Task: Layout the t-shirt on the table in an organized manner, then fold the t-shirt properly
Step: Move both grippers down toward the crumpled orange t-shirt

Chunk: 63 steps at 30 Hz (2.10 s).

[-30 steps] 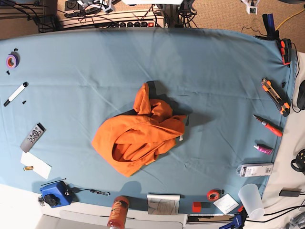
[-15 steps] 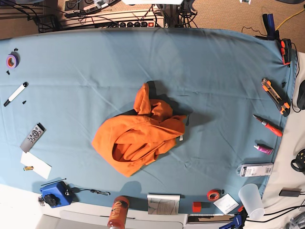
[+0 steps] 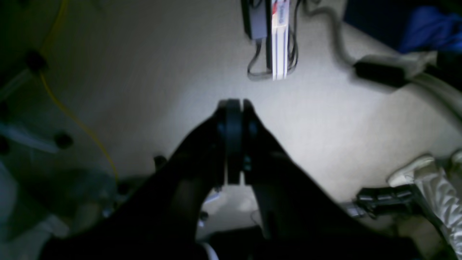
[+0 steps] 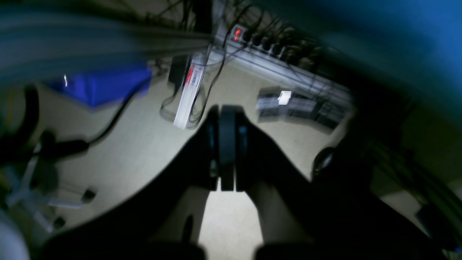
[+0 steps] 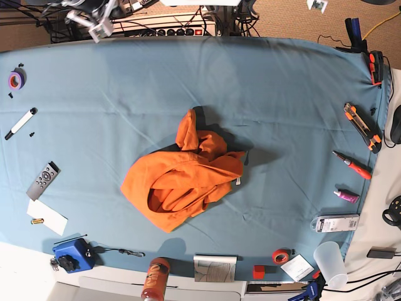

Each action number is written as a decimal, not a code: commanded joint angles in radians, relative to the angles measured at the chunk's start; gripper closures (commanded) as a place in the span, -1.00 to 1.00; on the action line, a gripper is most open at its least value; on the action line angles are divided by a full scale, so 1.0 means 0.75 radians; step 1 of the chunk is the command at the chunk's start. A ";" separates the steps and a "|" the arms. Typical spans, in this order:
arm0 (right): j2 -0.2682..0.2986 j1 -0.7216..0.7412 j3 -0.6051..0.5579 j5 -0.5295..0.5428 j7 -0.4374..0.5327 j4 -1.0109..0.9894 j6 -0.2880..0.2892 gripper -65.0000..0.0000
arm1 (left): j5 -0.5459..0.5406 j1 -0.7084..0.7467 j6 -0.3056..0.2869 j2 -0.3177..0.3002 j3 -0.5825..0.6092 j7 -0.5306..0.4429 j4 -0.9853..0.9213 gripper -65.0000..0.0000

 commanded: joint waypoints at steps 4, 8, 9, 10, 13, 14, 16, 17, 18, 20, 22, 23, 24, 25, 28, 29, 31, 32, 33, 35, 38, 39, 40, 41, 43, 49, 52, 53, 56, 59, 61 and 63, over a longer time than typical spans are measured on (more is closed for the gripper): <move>0.011 0.002 0.079 0.063 0.020 0.082 0.006 1.00 | 0.084 0.002 0.001 -0.007 -0.003 -0.042 0.174 1.00; 0.011 0.065 0.094 0.064 0.021 0.082 0.006 1.00 | 0.142 -0.048 0.001 -0.007 -0.003 -0.137 0.201 1.00; 0.011 0.085 0.094 0.063 0.021 0.082 0.006 1.00 | 0.141 -0.067 0.001 -0.007 -0.003 -0.171 0.201 1.00; 0.011 0.108 0.094 0.063 0.021 0.082 0.006 1.00 | 0.141 -0.088 0.001 -0.007 -0.003 -0.212 0.201 1.00; 0.011 0.172 0.094 0.054 0.021 0.082 0.006 1.00 | 0.141 -0.167 -0.001 -0.007 -0.003 -0.309 0.201 1.00; 0.011 0.193 0.094 0.047 0.021 0.082 0.005 1.00 | 0.142 -0.199 -0.001 -0.007 -0.003 -0.332 0.201 1.00; 0.011 0.232 0.094 0.018 0.021 0.082 0.005 1.00 | 0.141 -0.267 0.000 -0.007 -0.003 -0.364 0.201 1.00; 0.011 0.249 0.094 -0.002 0.022 0.082 0.005 1.00 | 0.141 -0.301 0.000 -0.007 -0.003 -0.375 0.201 1.00; 0.011 0.265 0.094 -0.026 0.024 0.082 0.005 1.00 | 0.142 -0.337 0.000 -0.007 -0.003 -0.385 0.201 1.00; 0.011 0.292 0.094 -0.075 0.033 0.082 0.005 1.00 | 0.141 -0.406 -0.001 -0.007 -0.003 -0.390 0.201 1.00; 0.011 0.303 0.094 -0.111 0.057 0.082 0.004 1.00 | 0.141 -0.467 -0.001 -0.007 -0.003 -0.394 0.201 1.00; 0.011 0.303 0.094 -0.121 0.076 0.082 0.004 1.00 | 0.141 -0.493 -0.001 -0.007 -0.003 -0.404 0.201 1.00; 0.011 0.303 0.094 -0.123 0.095 0.082 0.004 1.00 | 0.141 -0.516 -0.002 -0.007 -0.003 -0.416 0.201 1.00; 0.011 0.303 0.094 -0.123 0.105 0.082 0.004 1.00 | 0.141 -0.537 -0.005 -0.007 -0.003 -0.431 0.201 0.97; 0.011 0.303 0.094 -0.125 0.150 0.082 0.004 0.72 | 0.141 -0.591 -0.005 -0.007 -0.003 -0.442 0.201 0.53; 0.011 0.304 0.094 -0.130 0.176 0.082 0.004 0.51 | 0.141 -0.604 -0.005 -0.007 -0.003 -0.442 0.201 0.37; 0.011 0.308 0.093 -0.152 0.246 0.082 0.004 0.25 | 0.141 -0.628 -0.005 -0.007 -0.003 -0.442 0.201 0.13; 0.010 0.326 0.092 -0.153 0.271 0.082 0.004 0.23 | 0.141 -0.637 -0.005 -0.007 -0.003 -0.442 0.201 0.07; 0.007 0.354 0.090 -0.148 0.276 0.082 0.004 0.23 | 0.141 -0.647 -0.005 -0.007 -0.003 -0.441 0.201 0.04; 0.007 0.433 0.073 -0.136 0.270 0.082 0.004 0.23 | 0.141 -0.656 -0.005 -0.007 -0.003 -0.442 0.201 0.04; 0.008 0.567 -0.015 -0.137 0.269 0.082 0.004 0.23 | 0.141 -0.656 -0.005 -0.007 -0.003 -0.442 0.201 0.04; 0.008 0.612 -0.061 -0.138 0.269 0.082 0.004 0.23 | 0.141 -0.656 -0.004 -0.007 -0.003 -0.442 0.201 0.04; 0.007 0.652 -0.112 -0.141 0.267 0.063 0.004 0.23 | 0.141 -0.656 -0.004 -0.007 -0.003 -0.442 0.201 0.04; 0.007 0.689 -0.170 -0.158 0.268 0.036 0.004 0.23 | 0.141 -0.656 -0.004 -0.007 -0.003 -0.441 0.201 0.04; 0.004 0.765 -0.291 -0.220 0.276 -0.031 0.004 0.23 | 0.141 -0.656 -0.004 -0.007 -0.003 -0.441 0.201 0.04; -0.152 0.970 -0.530 -0.376 0.291 -0.286 -0.026 0.23 | 0.141 -0.656 -0.004 -0.006 -0.003 -0.442 0.201 0.04; -0.234 1.056 -0.579 -0.442 0.290 -0.388 -0.036 0.23 | 0.141 -0.656 -0.004 -0.006 -0.003 -0.442 0.201 0.04; -0.256 1.080 -0.590 -0.449 0.290 -0.411 -0.036 0.23 | 0.141 -0.656 -0.004 -0.006 -0.003 -0.442 0.201 0.04; -0.308 1.129 -0.610 -0.520 0.280 -0.463 -0.090 0.23 | 0.141 -0.656 -0.004 -0.006 -0.003 -0.442 0.201 0.04; -0.325 1.142 -0.610 -0.561 0.297 -0.517 -0.133 0.23 | 0.141 -0.656 -0.004 -0.003 -0.003 -0.442 0.201 0.04; -0.325 1.142 -0.610 -0.560 0.311 -0.545 -0.131 0.23 | 0.140 -0.658 -0.004 0.000 -0.003 -0.443 0.201 0.04; -0.325 1.142 -0.610 -0.561 0.309 -0.564 -0.132 0.23 | 0.140 -0.678 -0.004 0.000 -0.003 -0.443 0.201 0.04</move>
